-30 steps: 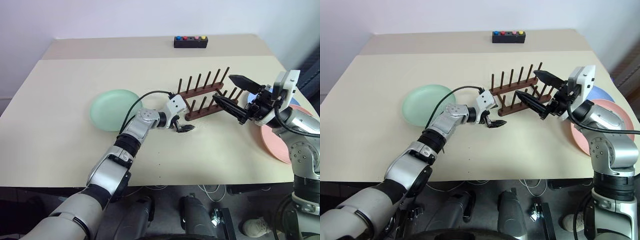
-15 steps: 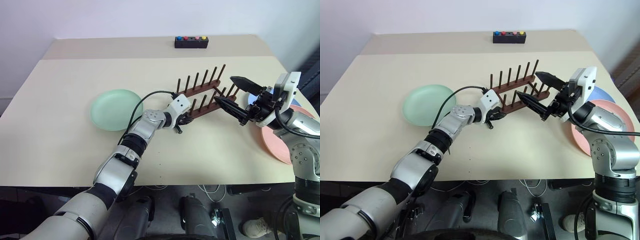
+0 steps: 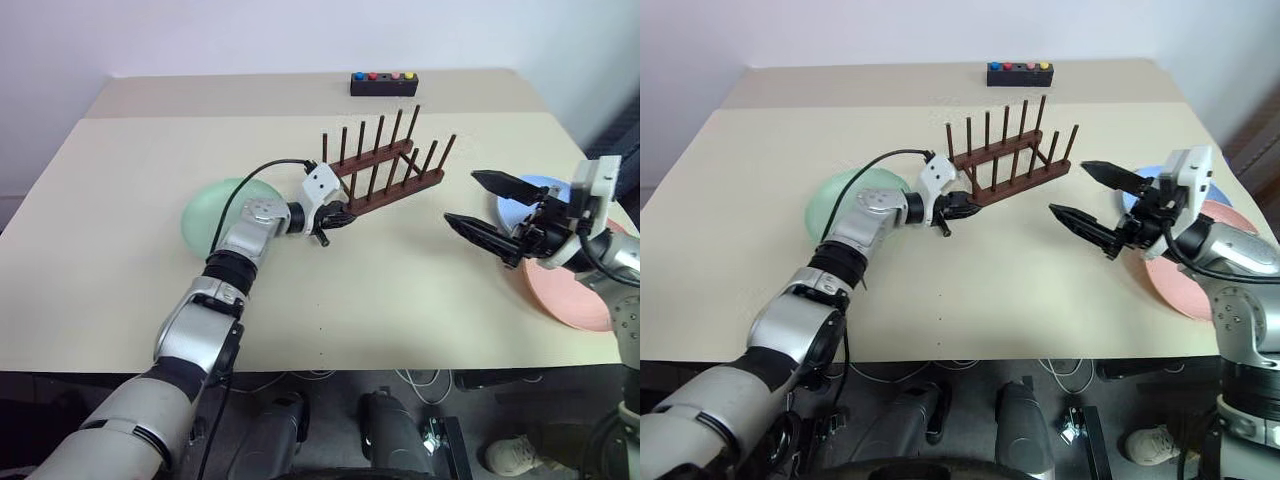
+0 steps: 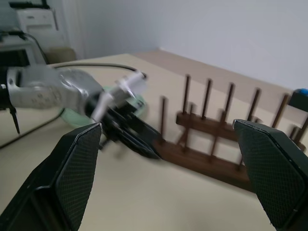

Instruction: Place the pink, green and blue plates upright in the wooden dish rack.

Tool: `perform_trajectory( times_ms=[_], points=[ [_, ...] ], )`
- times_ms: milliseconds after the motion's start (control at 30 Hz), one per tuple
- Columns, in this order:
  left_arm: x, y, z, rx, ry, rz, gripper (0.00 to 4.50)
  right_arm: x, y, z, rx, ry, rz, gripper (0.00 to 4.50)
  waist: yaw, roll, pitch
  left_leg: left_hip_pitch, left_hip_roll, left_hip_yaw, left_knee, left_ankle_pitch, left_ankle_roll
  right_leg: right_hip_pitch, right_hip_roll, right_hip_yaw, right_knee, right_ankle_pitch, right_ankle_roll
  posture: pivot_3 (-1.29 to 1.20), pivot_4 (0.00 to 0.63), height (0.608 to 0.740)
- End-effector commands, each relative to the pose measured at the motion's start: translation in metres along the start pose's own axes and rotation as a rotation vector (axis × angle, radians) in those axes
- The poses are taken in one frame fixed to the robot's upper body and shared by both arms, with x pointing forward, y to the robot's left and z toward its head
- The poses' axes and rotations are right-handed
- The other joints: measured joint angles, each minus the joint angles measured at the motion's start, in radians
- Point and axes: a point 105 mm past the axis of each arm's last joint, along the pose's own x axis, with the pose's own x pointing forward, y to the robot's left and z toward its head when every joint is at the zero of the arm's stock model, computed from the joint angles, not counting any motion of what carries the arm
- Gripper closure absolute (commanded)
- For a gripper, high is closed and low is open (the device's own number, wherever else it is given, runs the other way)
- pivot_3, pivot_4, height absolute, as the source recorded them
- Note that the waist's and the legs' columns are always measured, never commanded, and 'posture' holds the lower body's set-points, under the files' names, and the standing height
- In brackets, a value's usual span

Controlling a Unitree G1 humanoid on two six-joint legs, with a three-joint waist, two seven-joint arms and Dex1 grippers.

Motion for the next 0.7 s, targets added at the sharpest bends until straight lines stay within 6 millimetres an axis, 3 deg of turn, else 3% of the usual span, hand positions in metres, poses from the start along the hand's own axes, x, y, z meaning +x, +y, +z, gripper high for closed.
perform_trajectory(
  times_ms=[33,200,367,700],
  points=[
    [-0.014,0.003,0.027,0.122,-0.087,-0.049,3.77,-0.019,0.003,0.008,-0.022,0.004,0.025,0.00,0.000,0.000,0.000,-0.001,0.000,0.000,0.001,0.000,0.000,0.000,0.000,0.000,0.000,0.000,0.000,0.00,0.150,0.740],
    [-0.030,-0.002,0.010,0.211,-0.034,-0.133,3.77,-0.044,0.008,0.005,0.034,0.062,0.047,0.00,-0.003,0.000,0.000,-0.001,0.000,0.000,0.003,-0.001,0.001,0.000,0.000,0.000,0.000,0.001,0.001,0.00,0.150,0.740],
    [-0.041,-0.015,0.003,0.215,-0.050,-0.249,3.77,-0.055,0.004,0.009,0.019,0.077,-0.007,0.00,-0.004,0.000,0.000,-0.001,0.000,0.000,0.003,-0.001,0.002,0.000,0.000,0.000,0.000,0.001,0.001,0.00,0.150,0.740],
    [-0.026,-0.037,-0.010,0.153,-0.049,-0.323,3.77,-0.053,0.006,0.012,0.015,0.064,-0.018,0.00,-0.002,0.000,0.000,-0.003,0.000,0.000,0.004,-0.001,0.002,0.000,-0.001,0.000,0.000,0.001,0.001,0.00,0.150,0.740]
  ],
)
